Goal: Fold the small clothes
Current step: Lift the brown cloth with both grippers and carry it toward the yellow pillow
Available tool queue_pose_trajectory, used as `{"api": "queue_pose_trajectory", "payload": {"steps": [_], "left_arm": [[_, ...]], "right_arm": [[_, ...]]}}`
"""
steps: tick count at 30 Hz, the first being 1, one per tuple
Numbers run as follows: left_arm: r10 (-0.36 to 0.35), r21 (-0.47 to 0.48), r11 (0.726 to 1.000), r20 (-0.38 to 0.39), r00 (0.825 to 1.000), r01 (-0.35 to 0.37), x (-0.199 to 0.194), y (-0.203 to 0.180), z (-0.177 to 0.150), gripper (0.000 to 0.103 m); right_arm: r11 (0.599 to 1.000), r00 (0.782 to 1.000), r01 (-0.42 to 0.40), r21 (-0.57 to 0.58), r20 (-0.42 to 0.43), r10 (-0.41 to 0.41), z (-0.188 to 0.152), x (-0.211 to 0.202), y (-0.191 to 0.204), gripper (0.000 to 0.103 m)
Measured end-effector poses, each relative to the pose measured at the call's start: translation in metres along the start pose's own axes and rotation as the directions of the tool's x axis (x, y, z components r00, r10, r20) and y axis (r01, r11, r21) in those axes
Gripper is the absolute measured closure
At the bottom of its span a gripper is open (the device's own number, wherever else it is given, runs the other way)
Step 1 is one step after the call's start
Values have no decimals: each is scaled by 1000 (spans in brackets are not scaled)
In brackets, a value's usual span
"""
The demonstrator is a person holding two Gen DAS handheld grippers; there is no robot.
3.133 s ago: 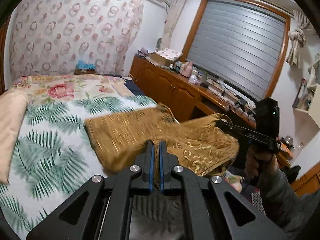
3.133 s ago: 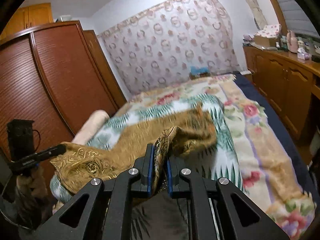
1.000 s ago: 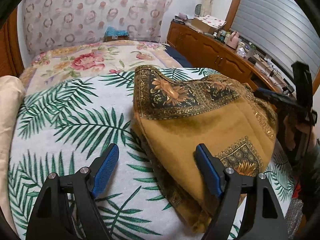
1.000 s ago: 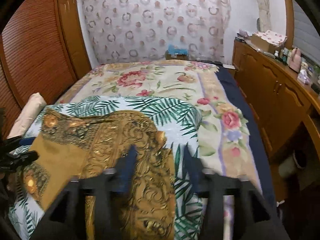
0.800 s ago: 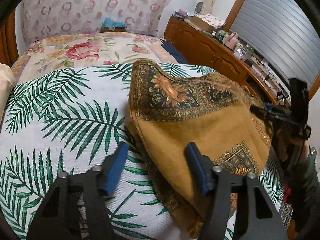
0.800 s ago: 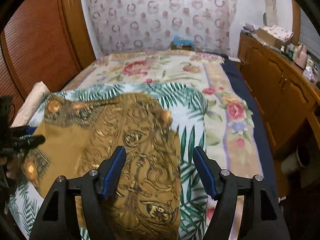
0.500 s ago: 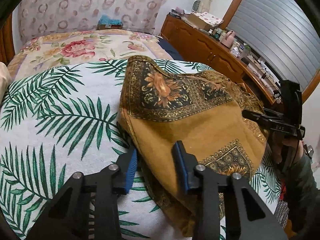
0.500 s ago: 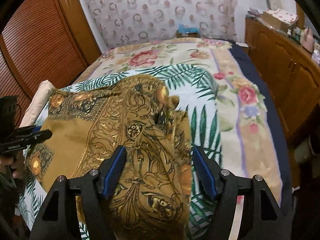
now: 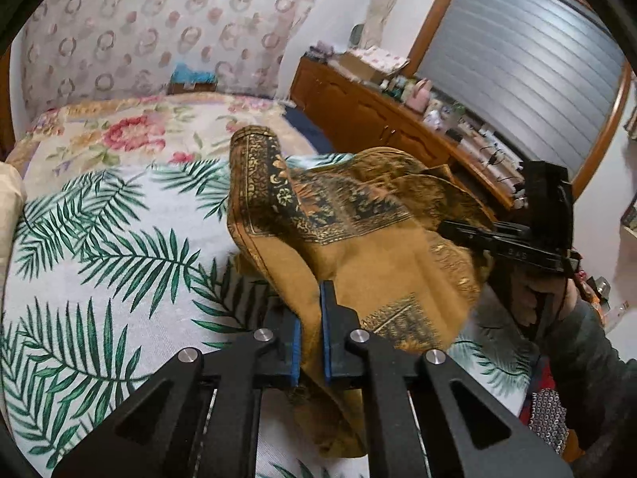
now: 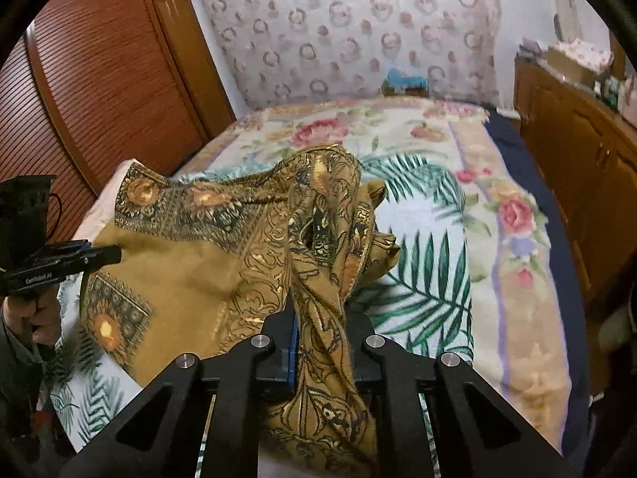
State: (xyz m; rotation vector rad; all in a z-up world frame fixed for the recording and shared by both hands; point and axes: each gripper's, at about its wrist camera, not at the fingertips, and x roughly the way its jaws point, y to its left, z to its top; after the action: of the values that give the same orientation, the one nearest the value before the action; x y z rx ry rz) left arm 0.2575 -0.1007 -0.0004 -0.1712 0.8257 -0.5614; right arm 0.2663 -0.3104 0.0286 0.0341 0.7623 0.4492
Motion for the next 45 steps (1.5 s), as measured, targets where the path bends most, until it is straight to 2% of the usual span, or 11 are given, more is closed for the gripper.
{"api": "queue_pose_trajectory", "payload": {"steps": [5, 10, 20, 29, 32, 35, 39, 41, 45], "left_arm": [[4, 21, 1000, 71, 997, -5, -37, -4, -1, 95], [39, 3, 999, 135, 990, -40, -74, 10, -7, 95], [164, -91, 985, 219, 962, -147, -135, 60, -36, 95], [290, -181, 952, 298, 910, -245, -180, 106, -52, 95], [348, -222, 932, 320, 881, -287, -189, 126, -57, 95], [388, -256, 914, 330, 861, -313, -193, 141, -65, 95], [444, -305, 887, 361, 820, -346, -197, 155, -79, 95], [434, -320, 889, 355, 828, -329, -193, 162, -82, 95], [444, -343, 879, 341, 828, -330, -188, 171, -92, 95]], "right_arm": [[999, 999, -2, -50, 47, 5, 1, -13, 23, 89], [993, 996, -27, -114, 80, 36, 6, -18, 49, 89], [955, 988, -97, -281, 87, 126, 27, 17, 106, 89], [896, 976, -154, -416, 74, 202, 70, 76, 149, 89], [872, 972, -165, -461, 73, 223, 88, 101, 163, 89], [846, 968, -174, -505, 71, 242, 102, 123, 180, 89], [799, 966, -177, -575, 53, 252, 116, 157, 202, 89], [774, 966, -179, -608, 43, 257, 123, 174, 213, 89], [732, 963, -196, -653, 13, 269, 136, 203, 232, 89]]}}
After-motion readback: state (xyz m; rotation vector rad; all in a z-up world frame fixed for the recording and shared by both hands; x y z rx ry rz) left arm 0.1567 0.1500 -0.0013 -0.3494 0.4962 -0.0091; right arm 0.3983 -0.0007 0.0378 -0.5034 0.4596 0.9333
